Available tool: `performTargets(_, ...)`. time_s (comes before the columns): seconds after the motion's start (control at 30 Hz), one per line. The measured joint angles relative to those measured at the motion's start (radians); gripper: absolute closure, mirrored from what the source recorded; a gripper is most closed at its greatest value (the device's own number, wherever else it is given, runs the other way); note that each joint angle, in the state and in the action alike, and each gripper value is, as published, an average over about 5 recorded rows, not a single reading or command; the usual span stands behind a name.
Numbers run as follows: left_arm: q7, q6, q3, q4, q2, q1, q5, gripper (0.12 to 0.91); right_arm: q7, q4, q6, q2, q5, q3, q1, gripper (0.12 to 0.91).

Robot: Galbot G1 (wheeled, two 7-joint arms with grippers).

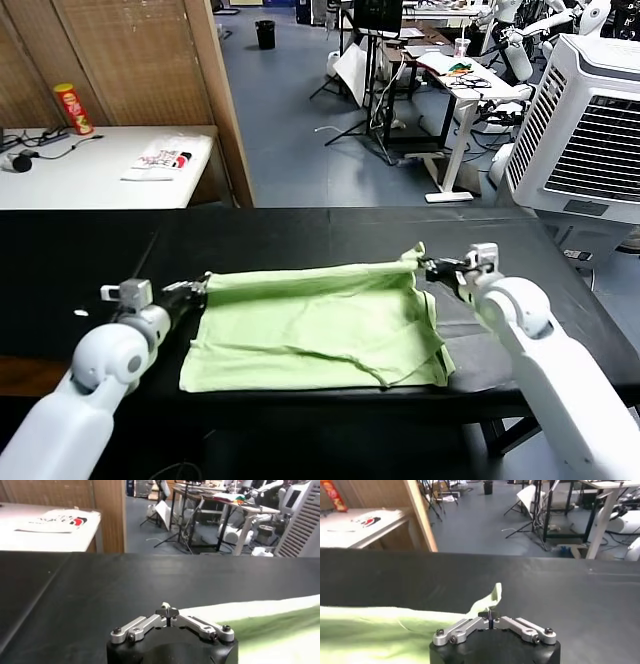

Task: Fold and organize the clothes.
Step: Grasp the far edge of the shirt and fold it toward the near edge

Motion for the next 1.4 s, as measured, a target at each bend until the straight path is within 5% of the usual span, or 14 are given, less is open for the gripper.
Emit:
performTargets(0.43,0.004,0.006,-0.117,-0.122,0.010,0.200,0.032,0.903,0.053,0.151,0.000,-0.026,-0.003,0.032,-0.194,0.903)
performTargets(1.23,0.015,-0.008,-0.167,-0.160,-0.038,0.382,0.100,0.903,0.048,0.219,0.000,-0.045,-0.046,0.070,-0.313,0.896)
performTargets(1.4,0.023,0.010,-0.171,-0.181,-0.046,0.406,0.133,0.885,0.036,0.242,0.000,-0.054,-0.053,0.087,-0.329,0.699)
